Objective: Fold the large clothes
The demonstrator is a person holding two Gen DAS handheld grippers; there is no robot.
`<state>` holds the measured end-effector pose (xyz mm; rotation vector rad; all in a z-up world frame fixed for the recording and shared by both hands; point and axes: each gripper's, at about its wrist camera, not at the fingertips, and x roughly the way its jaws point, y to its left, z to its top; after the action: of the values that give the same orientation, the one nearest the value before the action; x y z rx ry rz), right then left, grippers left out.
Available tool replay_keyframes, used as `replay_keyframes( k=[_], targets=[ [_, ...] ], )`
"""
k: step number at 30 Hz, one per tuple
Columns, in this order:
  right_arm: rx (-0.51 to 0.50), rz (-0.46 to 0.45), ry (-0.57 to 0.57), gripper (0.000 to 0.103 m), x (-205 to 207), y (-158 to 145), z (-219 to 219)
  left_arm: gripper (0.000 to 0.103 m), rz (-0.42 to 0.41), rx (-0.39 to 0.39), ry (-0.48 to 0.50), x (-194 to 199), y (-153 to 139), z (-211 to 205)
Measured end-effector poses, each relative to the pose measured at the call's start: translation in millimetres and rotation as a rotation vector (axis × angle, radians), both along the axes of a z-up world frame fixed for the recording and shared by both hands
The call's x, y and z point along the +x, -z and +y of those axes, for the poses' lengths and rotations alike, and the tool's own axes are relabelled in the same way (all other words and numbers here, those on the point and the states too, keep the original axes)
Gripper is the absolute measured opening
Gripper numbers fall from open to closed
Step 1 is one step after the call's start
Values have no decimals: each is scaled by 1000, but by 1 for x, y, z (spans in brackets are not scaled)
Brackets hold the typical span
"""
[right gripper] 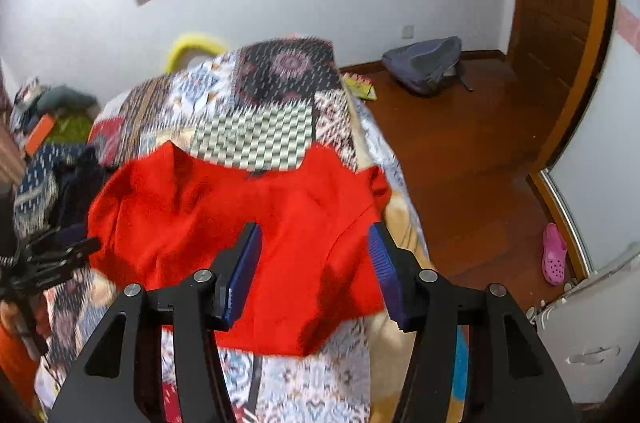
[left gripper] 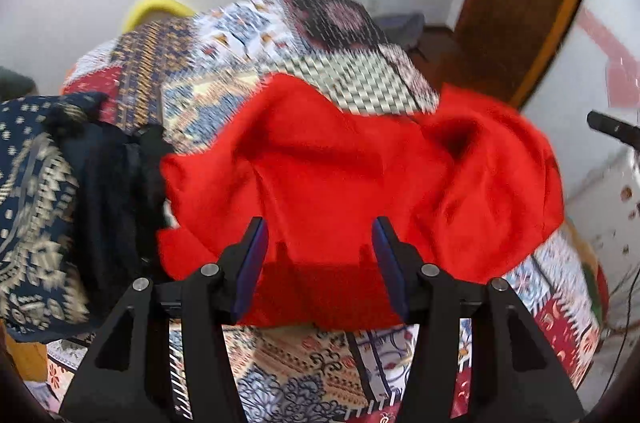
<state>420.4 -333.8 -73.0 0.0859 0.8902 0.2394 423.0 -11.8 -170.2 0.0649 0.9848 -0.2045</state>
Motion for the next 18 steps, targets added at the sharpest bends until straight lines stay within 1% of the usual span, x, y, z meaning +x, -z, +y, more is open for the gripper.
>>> replay_keyframes(
  k=[4,7,8,11,12,14,16,18],
  targets=[
    [-41,56,-51,51,-3,24,14,53,67,33,30,7,30,-17],
    [-54,93,-81,51,3,41,28,53,97,45,29,17,49,-21],
    [-55,104,-92,51,6,46,33,53,99,60,26,21,56,-22],
    [-77,138,-115,51,17,66,49,53,69,124,-9,32,74,-16],
    [-90,145,-116,51,17,72,51,53,68,122,-23,34,78,-10],
    [-143,161,-114,51,23,86,56,53,58,95,-56,33,81,3],
    [-170,158,-116,51,24,97,56,53,40,59,-57,29,81,15],
    [-151,141,-118,51,22,99,50,45,20,71,-62,26,80,22]
  ],
)
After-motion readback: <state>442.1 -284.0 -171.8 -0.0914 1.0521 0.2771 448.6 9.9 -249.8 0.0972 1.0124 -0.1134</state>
